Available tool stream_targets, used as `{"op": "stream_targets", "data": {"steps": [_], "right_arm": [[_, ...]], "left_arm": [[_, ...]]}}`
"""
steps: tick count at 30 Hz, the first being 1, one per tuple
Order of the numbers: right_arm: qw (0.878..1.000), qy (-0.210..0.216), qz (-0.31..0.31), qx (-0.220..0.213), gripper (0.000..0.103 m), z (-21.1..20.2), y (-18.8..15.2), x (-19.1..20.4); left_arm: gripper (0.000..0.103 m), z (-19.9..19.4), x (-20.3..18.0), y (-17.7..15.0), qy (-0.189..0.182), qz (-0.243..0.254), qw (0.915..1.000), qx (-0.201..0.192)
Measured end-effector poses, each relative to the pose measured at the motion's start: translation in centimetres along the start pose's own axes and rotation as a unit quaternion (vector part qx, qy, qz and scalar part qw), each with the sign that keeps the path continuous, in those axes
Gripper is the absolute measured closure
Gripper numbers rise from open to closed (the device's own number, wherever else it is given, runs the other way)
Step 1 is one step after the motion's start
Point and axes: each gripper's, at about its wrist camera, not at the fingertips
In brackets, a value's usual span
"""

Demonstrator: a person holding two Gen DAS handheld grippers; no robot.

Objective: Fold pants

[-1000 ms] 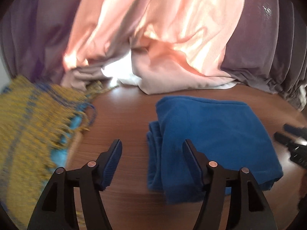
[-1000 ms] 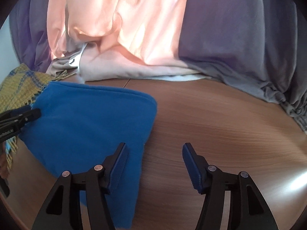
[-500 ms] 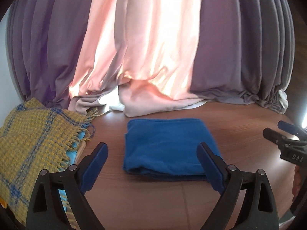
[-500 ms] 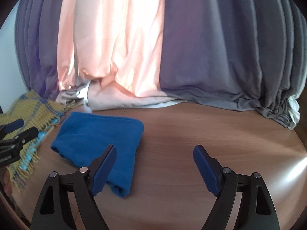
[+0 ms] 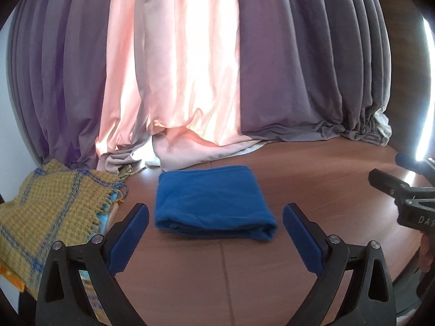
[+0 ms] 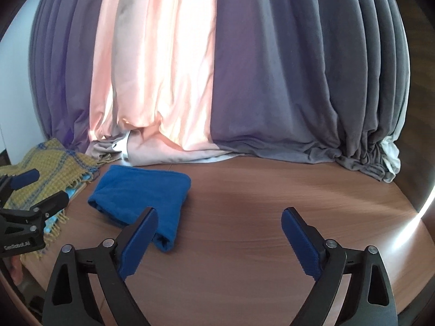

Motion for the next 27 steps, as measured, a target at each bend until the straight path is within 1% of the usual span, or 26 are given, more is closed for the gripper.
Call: {"op": "stream_targets", "data": {"steps": [4,8,12,19,27], "right_arm": [[1.000,0.012,-0.011,-0.012,0.010,-1.9,-0.1,-1.3],[1.000,0.028,-0.013,-0.009,0.010,-3.7,-0.3,-2.7],[0.999,0.034,-0.012,-0.010,0.010,-5.6,-1.0,-3.6],[0.999,0.030,-0.007,-0.022,0.010,-9.5,-2.4,-5.4],[0.999,0.030,-0.001,-0.029,0.010,-13.2,-3.7,-7.2]], "left_arm": [[0.001,-2.3,-2.0,-0.1,0.015,-0.013,0.9998,-0.003],[0.000,-4.0,-3.5,-0.6,0.017,-0.017,0.9997,-0.001],[0.000,-5.9,-4.6,-1.0,0.024,-0.024,0.9994,-0.007],[0.000,-9.3,-6.4,-2.0,0.030,-0.031,0.9990,-0.016],[0.000,-12.2,-8.4,-2.6,0.027,-0.032,0.9988,-0.025]]}}
Point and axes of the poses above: each gripper's, at about its wrist camera, not at the fingertips, and z roughly the way its jaws point, x to its left, y to its top, and after that the axes turned 9 degrees about -x, right-handed
